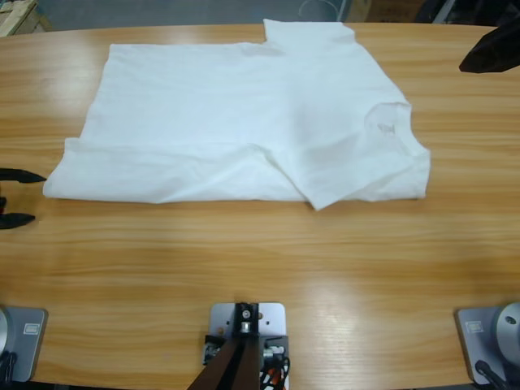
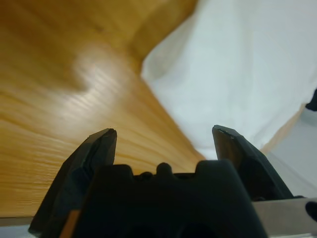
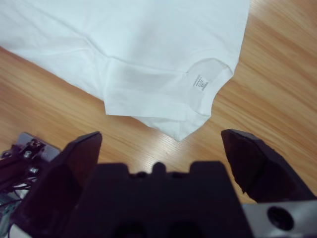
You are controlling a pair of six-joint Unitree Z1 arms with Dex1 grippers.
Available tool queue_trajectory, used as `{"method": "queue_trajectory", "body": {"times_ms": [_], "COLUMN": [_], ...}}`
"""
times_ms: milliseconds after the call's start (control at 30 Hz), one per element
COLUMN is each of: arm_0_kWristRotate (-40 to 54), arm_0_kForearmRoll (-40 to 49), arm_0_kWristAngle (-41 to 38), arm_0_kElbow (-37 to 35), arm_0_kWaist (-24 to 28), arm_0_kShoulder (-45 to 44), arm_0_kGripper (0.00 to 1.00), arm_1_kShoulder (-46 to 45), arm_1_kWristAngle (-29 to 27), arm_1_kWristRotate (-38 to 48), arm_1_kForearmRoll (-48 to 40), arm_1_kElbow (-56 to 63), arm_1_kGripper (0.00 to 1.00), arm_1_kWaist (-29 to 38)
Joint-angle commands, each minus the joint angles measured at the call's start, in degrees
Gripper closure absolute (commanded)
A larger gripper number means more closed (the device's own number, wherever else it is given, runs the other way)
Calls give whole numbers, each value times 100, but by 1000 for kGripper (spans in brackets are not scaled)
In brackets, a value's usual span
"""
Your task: Fold clothes
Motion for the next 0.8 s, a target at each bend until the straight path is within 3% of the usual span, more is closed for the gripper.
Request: {"method": "queue_trajectory", "body": {"times_ms": [33, 800], "arm_0_kWristRotate": [-156, -141], "arm_0_kForearmRoll": [-539, -1606], "arm_0_kWristAngle": [257, 603], "arm_0_kElbow": [329, 554], "arm_0_kWaist": [-258, -871], "arm_0_kShoulder": [-333, 741], "arm_0_kGripper": [246, 244], "arm_1_kShoulder": [-145, -382], "arm_1_kWristAngle": [112, 198], "arm_1_kWristRotate": [19, -62], "arm_1_kForearmRoll": [-50, -41], "arm_1_kElbow": [216, 381], "arm_1_kGripper": [0, 0], "arm_1_kWaist": [-190, -465]}}
